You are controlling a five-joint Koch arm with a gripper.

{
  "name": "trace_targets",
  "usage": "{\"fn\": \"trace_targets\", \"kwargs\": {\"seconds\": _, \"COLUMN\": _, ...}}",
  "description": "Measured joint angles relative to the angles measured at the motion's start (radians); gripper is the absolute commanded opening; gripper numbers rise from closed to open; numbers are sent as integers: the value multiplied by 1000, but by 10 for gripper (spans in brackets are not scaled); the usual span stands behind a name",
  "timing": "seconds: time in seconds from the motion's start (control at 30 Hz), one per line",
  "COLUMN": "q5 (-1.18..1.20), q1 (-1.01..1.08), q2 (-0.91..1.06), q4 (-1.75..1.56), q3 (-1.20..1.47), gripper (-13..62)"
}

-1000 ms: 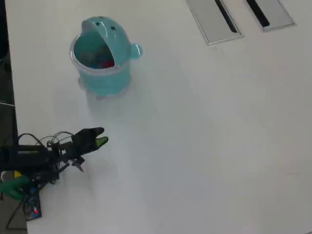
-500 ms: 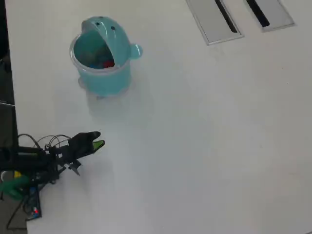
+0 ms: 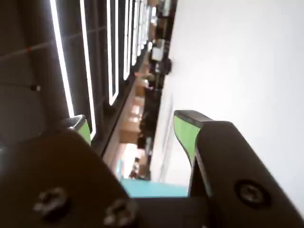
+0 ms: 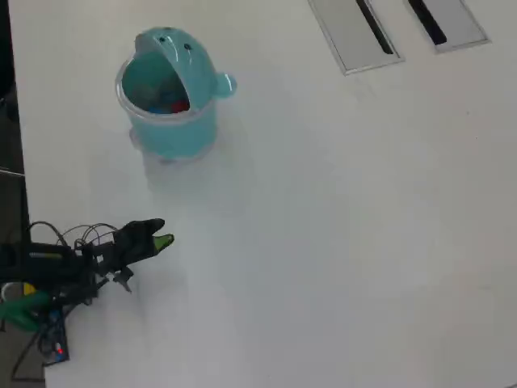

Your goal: Grasp RGB lego blocks and put them in the bin one by one.

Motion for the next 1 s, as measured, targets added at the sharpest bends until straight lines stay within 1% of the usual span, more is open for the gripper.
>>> {"fn": "trace_targets", "kwargs": {"seconds": 0.27, "q5": 3, "q1": 17, "q2": 0, "q4": 199, "q3": 0, "gripper": 343}}
{"fn": "trace_targets", "kwargs": {"seconds": 0.4, "q5": 74, "q1": 12, "q2": 0, "q4": 308, "q3": 0, "gripper": 343}}
{"fn": "trace_targets", "kwargs": {"seconds": 1.0, "q5": 89, "q1": 14, "q2": 0, "q4": 532, "q3": 0, "gripper": 344}}
